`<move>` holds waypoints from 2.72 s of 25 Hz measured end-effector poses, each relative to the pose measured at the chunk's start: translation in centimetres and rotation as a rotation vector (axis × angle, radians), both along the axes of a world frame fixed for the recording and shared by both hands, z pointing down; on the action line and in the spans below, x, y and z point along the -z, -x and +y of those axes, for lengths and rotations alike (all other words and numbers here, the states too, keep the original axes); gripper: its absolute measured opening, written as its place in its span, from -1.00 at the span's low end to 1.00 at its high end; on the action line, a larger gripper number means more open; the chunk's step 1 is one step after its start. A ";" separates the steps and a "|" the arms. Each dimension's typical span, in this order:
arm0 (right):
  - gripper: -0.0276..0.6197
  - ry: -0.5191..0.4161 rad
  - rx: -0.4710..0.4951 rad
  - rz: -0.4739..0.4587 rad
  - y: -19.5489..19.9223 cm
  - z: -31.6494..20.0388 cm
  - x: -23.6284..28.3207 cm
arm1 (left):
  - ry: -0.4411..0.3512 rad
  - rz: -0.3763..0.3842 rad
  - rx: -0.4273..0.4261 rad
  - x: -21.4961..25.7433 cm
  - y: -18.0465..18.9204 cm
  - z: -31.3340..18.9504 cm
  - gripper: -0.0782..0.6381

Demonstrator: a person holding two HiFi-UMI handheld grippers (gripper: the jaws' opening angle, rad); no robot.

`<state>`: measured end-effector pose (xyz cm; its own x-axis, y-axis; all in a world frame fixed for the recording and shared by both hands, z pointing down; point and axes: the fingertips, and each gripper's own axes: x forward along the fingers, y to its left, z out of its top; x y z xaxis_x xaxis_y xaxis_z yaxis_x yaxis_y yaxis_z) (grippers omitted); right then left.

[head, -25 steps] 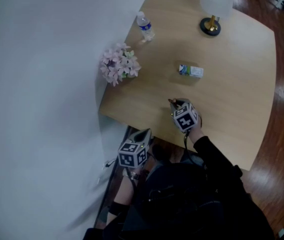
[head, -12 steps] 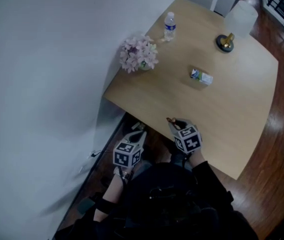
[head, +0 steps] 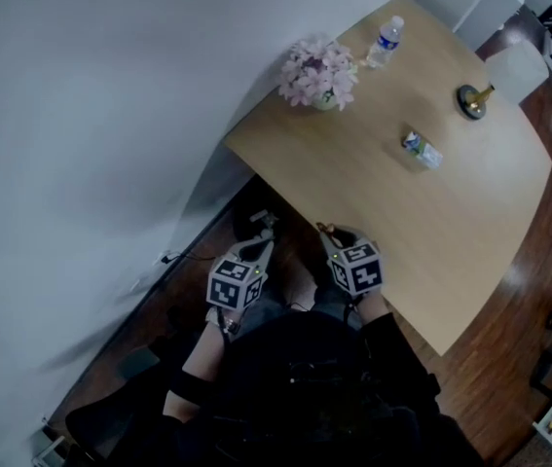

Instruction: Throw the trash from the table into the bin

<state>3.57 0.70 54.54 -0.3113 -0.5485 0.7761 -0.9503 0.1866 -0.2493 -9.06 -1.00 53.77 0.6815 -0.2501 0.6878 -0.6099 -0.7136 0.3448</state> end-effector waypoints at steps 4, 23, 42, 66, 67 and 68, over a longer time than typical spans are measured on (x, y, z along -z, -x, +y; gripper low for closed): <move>-0.71 0.027 0.084 -0.001 4.4 -1.2 -1.8 | 0.024 -0.012 0.067 -1.6 3.9 -0.3 -0.78; -0.70 0.188 0.191 0.000 17.4 -6.7 -21.7 | 0.143 -0.113 0.241 -19.1 14.7 -3.3 -0.78; -0.24 0.289 0.197 -0.041 20.0 -7.1 -41.7 | 0.222 -0.134 0.261 -32.8 14.6 -2.1 -0.78; -0.17 -0.003 0.157 -0.131 12.1 -2.0 -10.3 | 0.073 -0.012 0.051 -11.0 5.2 -0.5 -0.78; -0.17 -0.020 0.136 -0.130 11.2 -1.5 -8.6 | 0.048 -0.024 0.017 -9.7 4.5 -0.3 -0.78; -0.17 -0.038 0.120 -0.125 10.3 -1.0 -7.2 | 0.029 -0.032 -0.016 -8.4 3.7 0.1 -0.78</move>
<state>-6.76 -0.30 61.72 -0.4689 -0.5298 0.7067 -0.8827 0.3082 -0.3547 -12.75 -0.94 62.17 0.6630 -0.2196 0.7157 -0.6097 -0.7132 0.3459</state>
